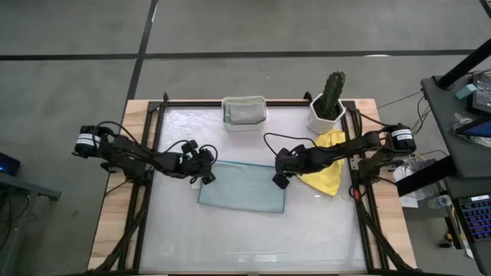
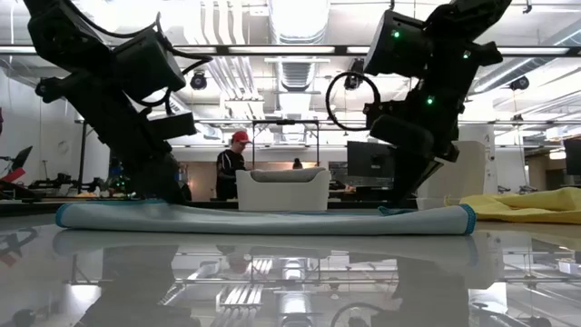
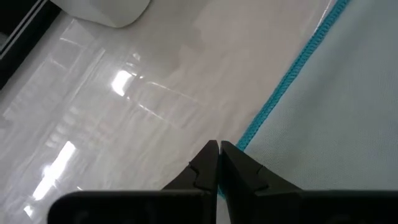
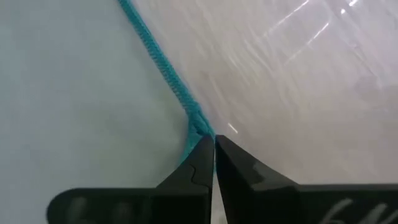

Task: Fold microfiber towels
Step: Fold the light blue cloth

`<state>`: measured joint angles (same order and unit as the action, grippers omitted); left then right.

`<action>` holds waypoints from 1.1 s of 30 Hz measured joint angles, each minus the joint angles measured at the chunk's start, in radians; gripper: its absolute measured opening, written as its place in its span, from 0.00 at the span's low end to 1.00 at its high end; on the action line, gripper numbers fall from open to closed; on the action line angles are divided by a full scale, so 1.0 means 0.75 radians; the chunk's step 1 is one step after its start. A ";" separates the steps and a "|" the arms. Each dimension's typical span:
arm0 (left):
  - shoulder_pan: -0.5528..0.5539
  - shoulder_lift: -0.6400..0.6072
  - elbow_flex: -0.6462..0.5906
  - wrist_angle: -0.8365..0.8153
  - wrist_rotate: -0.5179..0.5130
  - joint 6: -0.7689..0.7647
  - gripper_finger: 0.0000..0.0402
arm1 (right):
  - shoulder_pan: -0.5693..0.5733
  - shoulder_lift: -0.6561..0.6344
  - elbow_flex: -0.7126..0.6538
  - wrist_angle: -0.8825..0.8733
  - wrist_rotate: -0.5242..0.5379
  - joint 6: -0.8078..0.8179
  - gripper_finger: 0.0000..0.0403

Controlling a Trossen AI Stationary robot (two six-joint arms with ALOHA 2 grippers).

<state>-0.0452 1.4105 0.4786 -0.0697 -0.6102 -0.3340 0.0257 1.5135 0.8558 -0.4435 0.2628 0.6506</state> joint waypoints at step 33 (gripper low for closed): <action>0.000 0.070 0.003 0.157 0.134 0.060 0.33 | 0.055 0.105 0.002 0.113 0.034 -0.002 0.02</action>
<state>-0.0452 1.4629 0.4808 0.0482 -0.5098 -0.2888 0.0673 1.5924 0.8570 -0.3585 0.2886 0.6491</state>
